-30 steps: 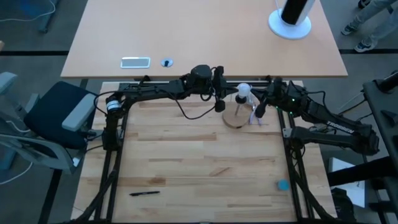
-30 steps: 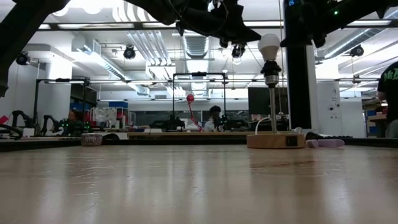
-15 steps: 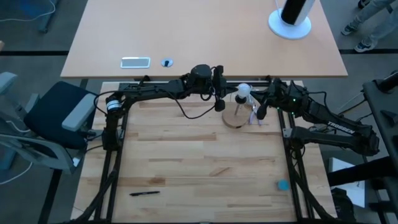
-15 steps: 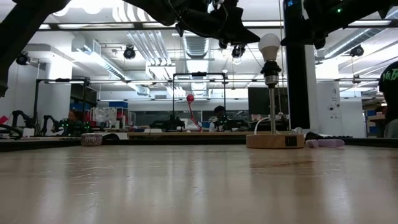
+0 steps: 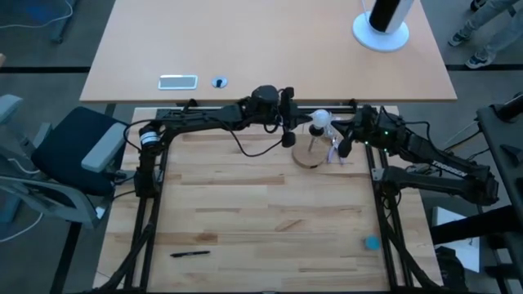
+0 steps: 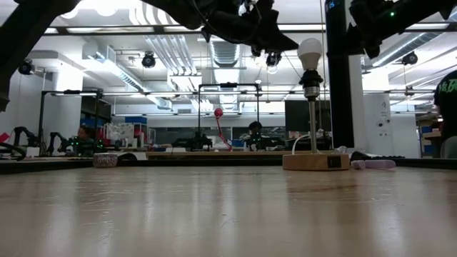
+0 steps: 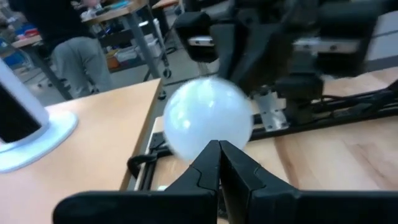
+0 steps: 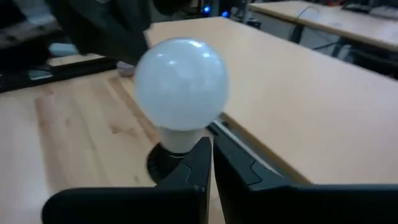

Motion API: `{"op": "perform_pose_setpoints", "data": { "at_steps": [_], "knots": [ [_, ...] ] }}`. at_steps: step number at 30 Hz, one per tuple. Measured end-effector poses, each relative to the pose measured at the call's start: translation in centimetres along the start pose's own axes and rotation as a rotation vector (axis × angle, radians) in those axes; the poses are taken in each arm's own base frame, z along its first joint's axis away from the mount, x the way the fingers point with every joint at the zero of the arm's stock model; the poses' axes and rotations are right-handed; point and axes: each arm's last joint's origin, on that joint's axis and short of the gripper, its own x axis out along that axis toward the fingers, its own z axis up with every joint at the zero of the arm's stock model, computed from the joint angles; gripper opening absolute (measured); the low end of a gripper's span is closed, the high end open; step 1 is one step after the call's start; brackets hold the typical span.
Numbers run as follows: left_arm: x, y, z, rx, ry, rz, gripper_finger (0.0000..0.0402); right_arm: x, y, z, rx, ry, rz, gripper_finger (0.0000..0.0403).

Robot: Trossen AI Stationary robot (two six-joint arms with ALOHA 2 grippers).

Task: Screw lightbulb
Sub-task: Insert the lightbulb on the lamp

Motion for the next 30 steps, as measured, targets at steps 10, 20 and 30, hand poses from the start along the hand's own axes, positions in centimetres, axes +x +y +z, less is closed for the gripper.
{"op": "perform_pose_setpoints", "data": {
  "at_steps": [10,20,30],
  "knots": [
    [0.11,-0.24,0.0,-0.025,-0.019,-0.054,0.0,0.17,-0.04,0.47,-0.055,-0.045,-0.009,0.0013],
    [0.11,0.18,-0.22,-0.026,0.014,0.035,0.0,0.71,0.4,0.36,-0.023,-0.031,0.102,0.0013],
    [-0.12,0.09,-0.52,-0.03,0.071,0.037,0.0,0.09,0.09,-0.18,0.024,0.02,0.025,0.0013]
  ]
}}
